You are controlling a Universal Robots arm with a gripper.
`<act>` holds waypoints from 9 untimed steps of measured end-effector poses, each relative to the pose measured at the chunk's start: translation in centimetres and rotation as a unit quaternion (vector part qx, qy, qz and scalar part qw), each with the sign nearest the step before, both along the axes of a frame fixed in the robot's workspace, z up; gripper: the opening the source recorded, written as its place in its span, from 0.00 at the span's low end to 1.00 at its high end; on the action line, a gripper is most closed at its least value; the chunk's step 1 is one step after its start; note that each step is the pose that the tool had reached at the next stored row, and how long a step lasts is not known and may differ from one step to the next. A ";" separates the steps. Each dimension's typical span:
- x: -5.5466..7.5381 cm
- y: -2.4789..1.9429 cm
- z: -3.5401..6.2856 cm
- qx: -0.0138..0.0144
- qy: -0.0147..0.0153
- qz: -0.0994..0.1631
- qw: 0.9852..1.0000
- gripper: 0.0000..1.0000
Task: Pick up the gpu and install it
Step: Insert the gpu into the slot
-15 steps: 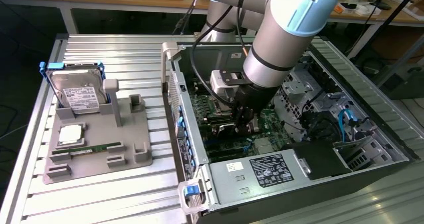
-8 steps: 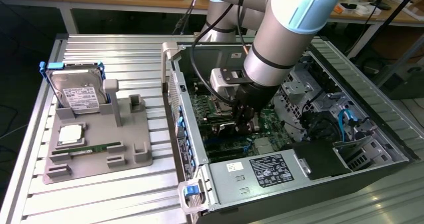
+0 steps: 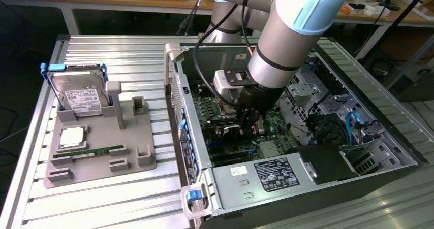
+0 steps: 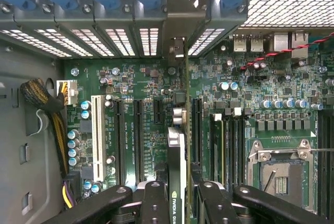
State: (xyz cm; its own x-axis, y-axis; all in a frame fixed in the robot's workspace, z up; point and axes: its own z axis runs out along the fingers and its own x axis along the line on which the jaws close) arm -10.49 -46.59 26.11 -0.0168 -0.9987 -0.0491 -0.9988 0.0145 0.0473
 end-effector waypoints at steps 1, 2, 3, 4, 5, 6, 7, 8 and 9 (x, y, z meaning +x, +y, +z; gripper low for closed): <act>0.0 0.00 0.00 0.000 0.000 0.000 1.000 0.27; 0.0 0.00 -0.01 0.000 0.000 0.000 1.000 0.27; 0.0 0.00 -0.01 0.000 0.000 0.000 1.000 0.27; 0.0 0.00 -0.01 0.000 0.000 0.000 1.000 0.27; 0.0 0.00 -0.01 0.000 0.000 0.000 1.000 0.27; 0.0 0.00 -0.01 0.000 0.000 0.000 1.000 0.27; 0.0 0.00 -0.01 0.000 0.000 0.000 1.000 0.27; 0.0 0.00 -0.01 0.000 0.000 0.000 1.000 0.27; 0.0 0.00 -0.01 0.000 0.000 0.000 1.000 0.27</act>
State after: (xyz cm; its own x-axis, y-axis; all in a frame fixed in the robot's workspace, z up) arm -10.47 -46.60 26.10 -0.0166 -0.9986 -0.0493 -0.9988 0.0143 0.0474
